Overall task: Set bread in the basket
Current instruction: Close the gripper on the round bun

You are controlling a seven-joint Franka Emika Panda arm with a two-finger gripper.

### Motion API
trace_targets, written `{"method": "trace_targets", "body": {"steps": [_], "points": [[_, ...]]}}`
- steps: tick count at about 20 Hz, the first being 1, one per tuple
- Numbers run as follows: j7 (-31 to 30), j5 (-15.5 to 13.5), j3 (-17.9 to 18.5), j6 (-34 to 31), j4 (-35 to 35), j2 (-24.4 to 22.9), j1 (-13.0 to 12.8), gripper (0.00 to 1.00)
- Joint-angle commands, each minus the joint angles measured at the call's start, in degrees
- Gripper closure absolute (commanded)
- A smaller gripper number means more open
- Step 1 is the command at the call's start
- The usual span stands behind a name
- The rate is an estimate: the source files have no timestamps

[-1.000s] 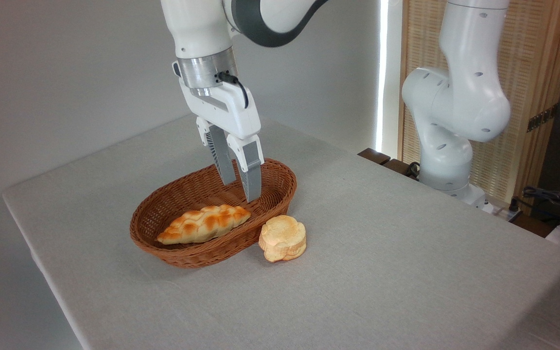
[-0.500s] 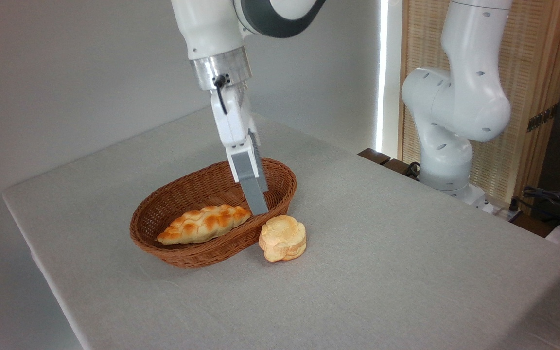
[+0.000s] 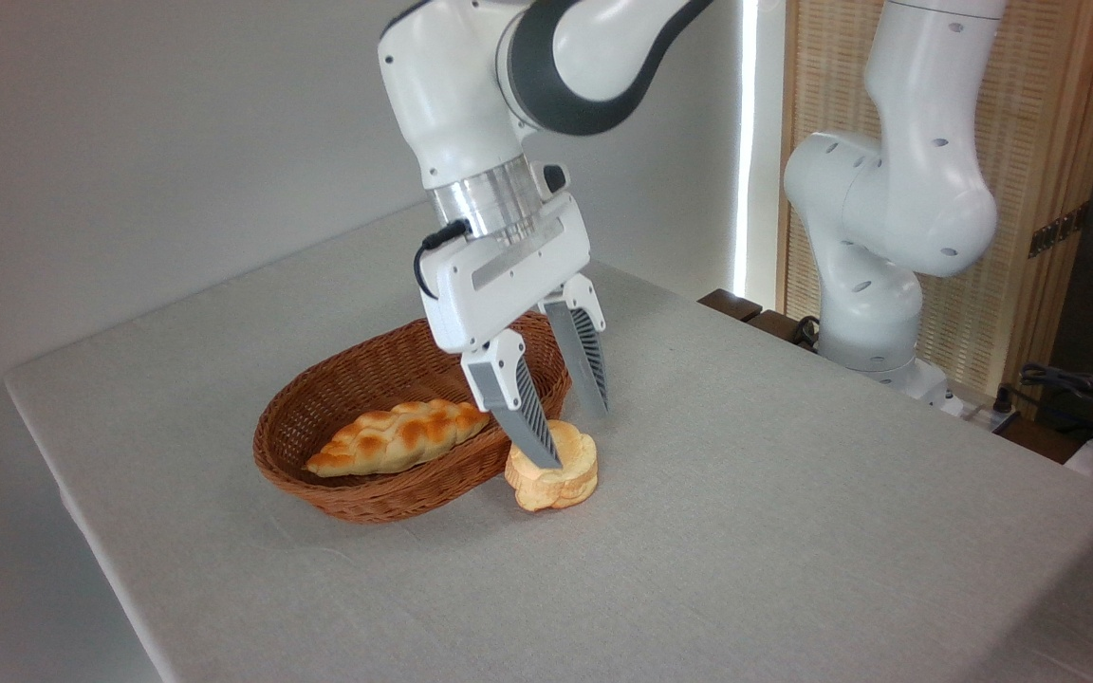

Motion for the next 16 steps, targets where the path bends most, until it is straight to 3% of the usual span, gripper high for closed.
{"method": "trace_targets", "body": {"steps": [1,6,7,9,11,12,16], "points": [[1.75,1.23,1.94,6.99,-4.31,-0.85,-0.29,0.0],[1.75,1.32,2.03,7.7,-5.28,-0.67,-0.29,0.02],[1.75,1.32,2.03,7.7,-5.28,-0.5,-0.29,0.08],[2.01,1.32,2.03,7.97,-5.54,-0.15,-0.29,0.45],[2.01,1.32,2.03,8.67,-5.72,-0.14,-0.38,0.65],[2.01,1.32,2.03,8.76,-5.63,-0.14,-0.38,0.69],[2.01,1.32,2.03,8.85,-5.63,-0.14,-0.38,0.7]]}}
